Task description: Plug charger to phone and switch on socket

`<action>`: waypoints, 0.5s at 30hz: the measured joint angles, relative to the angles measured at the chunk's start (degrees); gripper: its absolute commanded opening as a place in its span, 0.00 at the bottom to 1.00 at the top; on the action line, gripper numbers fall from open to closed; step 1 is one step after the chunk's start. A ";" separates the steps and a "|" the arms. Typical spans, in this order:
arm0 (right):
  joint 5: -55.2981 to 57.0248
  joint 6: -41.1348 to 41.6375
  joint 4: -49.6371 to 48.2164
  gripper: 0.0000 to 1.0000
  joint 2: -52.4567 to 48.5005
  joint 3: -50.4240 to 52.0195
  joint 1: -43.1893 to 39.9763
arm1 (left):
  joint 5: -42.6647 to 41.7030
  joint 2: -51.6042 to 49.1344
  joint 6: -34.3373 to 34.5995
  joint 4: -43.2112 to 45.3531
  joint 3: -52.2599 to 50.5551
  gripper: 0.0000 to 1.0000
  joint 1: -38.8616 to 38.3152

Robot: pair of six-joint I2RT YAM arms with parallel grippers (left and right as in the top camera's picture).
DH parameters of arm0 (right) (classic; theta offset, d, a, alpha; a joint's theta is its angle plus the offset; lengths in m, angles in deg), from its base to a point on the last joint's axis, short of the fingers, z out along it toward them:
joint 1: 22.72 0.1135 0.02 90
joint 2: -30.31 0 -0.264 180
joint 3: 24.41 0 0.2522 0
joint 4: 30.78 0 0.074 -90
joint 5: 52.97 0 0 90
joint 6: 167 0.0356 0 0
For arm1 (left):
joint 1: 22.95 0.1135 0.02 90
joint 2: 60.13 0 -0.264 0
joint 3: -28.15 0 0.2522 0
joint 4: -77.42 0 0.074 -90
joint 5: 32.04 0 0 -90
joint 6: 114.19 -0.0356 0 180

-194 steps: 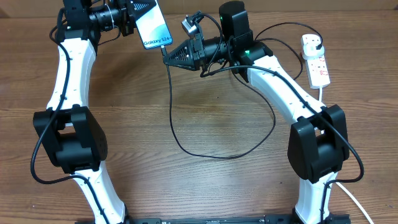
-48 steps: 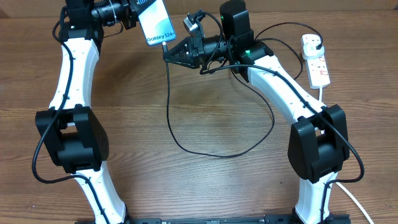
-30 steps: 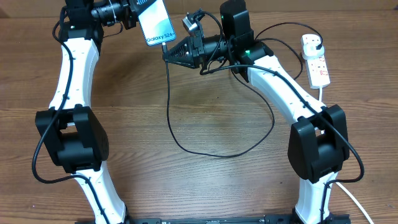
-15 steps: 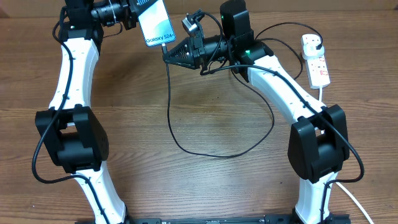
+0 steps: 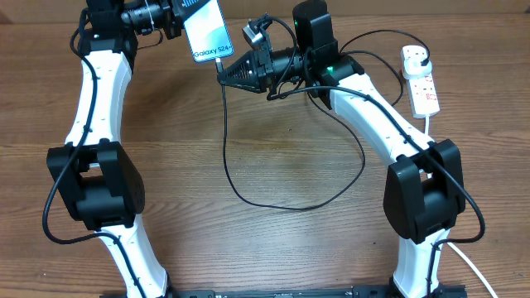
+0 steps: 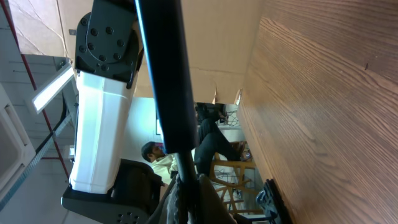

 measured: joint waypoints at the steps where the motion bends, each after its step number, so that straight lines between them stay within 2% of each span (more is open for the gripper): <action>1: 0.00 0.00 0.02 0.04 0.00 0.02 0.00 | 0.00 0.00 0.02 0.00 0.00 0.04 0.00; 15: 0.63 0.02 0.17 0.04 -0.02 0.02 0.35 | -0.20 0.00 1.92 0.02 0.00 0.04 0.00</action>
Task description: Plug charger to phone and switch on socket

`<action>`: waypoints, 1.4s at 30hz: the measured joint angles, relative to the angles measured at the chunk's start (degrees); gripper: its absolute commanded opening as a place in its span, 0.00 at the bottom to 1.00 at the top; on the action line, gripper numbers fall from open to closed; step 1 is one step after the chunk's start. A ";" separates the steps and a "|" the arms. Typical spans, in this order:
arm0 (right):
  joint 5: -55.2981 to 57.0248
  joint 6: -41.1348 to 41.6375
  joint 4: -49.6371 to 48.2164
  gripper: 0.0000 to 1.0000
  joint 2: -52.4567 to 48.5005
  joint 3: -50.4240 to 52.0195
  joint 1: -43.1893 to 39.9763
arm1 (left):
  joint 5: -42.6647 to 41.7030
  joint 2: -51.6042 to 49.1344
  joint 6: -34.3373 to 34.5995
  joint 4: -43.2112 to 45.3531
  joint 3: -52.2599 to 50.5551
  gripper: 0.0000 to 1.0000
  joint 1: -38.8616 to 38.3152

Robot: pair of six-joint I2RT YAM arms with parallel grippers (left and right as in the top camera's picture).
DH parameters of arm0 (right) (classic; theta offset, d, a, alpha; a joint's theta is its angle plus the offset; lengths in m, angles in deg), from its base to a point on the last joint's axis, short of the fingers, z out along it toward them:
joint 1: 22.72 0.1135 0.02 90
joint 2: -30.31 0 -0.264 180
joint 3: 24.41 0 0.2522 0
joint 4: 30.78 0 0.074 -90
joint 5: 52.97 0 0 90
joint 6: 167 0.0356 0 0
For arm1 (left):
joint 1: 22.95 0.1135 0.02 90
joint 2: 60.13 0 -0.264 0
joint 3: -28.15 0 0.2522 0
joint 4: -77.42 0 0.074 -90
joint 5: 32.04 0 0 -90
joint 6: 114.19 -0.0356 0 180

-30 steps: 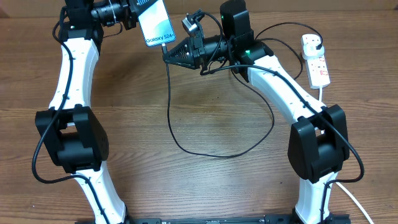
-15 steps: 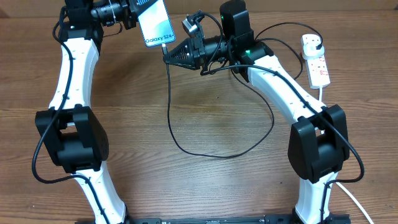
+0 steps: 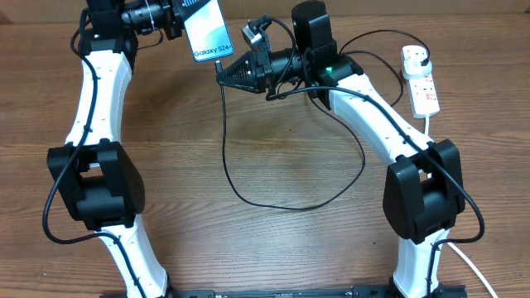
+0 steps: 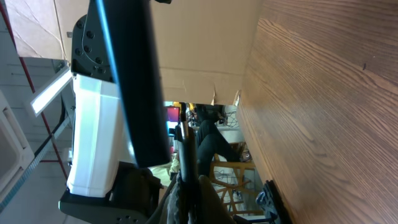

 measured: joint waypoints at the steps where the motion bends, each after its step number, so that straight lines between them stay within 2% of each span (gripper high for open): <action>1: 0.00 -0.02 0.00 0.04 0.00 0.00 0.00 | -0.02 0.00 0.09 0.00 0.00 0.05 0.00; 12: -0.26 0.02 -0.66 0.04 0.00 0.00 0.00 | 0.00 0.00 0.22 0.00 0.00 0.04 0.00; 23: -2.84 1.46 -5.38 0.04 0.00 0.00 0.00 | 0.02 0.00 0.44 0.00 0.00 0.04 0.00; 42: -3.63 1.51 -5.25 0.04 0.00 0.00 0.00 | 0.00 0.00 0.61 0.00 0.00 0.04 0.00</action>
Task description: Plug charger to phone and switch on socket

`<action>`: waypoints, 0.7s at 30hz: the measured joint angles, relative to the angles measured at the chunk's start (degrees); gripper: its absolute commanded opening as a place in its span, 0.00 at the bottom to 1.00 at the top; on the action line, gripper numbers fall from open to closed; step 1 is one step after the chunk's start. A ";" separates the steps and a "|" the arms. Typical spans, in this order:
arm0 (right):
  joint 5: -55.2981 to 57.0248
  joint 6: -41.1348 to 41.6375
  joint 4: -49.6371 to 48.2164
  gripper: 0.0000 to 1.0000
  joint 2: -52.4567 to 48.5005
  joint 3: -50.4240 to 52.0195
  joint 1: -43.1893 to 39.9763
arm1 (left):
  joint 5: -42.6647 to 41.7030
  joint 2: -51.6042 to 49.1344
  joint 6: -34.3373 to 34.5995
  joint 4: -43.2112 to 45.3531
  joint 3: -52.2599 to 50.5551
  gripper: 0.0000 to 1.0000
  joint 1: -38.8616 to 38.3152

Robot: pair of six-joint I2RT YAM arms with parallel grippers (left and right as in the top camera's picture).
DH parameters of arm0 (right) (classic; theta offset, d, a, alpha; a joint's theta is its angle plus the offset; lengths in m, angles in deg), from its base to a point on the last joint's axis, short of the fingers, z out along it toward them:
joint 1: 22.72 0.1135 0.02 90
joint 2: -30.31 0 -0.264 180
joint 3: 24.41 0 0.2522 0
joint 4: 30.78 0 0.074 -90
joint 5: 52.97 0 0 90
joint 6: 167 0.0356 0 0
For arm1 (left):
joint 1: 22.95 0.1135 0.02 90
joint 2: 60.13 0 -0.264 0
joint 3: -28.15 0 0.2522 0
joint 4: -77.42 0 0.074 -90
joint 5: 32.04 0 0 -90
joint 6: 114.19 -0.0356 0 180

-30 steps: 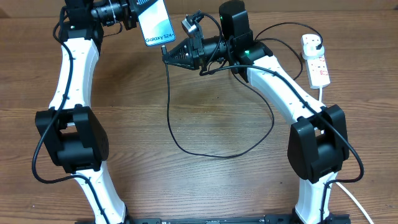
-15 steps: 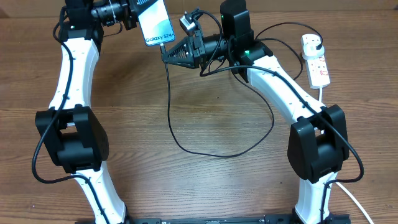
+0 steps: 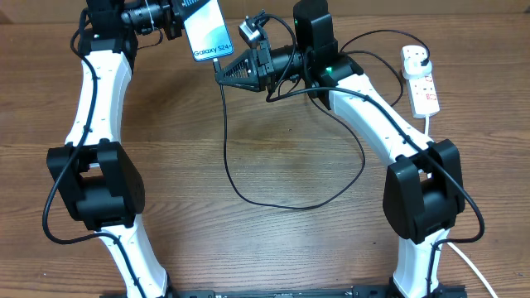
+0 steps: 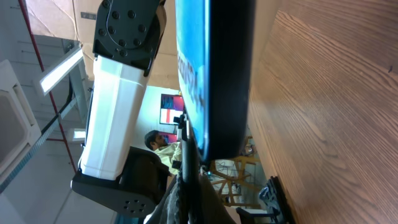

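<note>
The phone (image 3: 207,30), its lit screen reading Galaxy S24+, is held off the table at the back with my left gripper (image 3: 182,13) shut on its far end. My right gripper (image 3: 220,73) is shut on the black charger connector (image 4: 188,149), just under the phone's lower edge. In the right wrist view the phone (image 4: 221,68) appears nearly edge-on, its blue screen facing left, and the connector tip lies against its bottom end. Whether the connector is seated in the port cannot be told. The black cable (image 3: 228,157) hangs down from the connector. The white socket strip (image 3: 422,83) lies at the far right.
The cable loops across the middle of the wooden table (image 3: 290,248) and runs up toward the right arm and the socket strip, where a white plug (image 3: 416,56) sits. The white left arm link (image 4: 118,118) stands close behind the phone.
My right gripper with the connector has shifted slightly up and left, closer to the phone's lower edge. In the wrist view the phone now looms larger, right of the connector, showing its screen.
The left gripper has held the phone raised throughout. The right gripper held the connector just below the phone, whose edge was in line with it, then left of it. The connector now lies closer against the phone's bottom end.
</note>
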 measured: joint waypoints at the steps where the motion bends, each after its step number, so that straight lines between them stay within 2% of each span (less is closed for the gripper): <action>1: 0.00 0.00 0.04 0.04 0.00 0.00 0.00 | 0.00 0.00 0.02 0.00 0.00 0.04 0.00; 21: 0.63 -0.02 0.37 0.04 0.00 0.00 0.00 | -0.66 0.00 1.33 0.00 0.00 0.04 0.00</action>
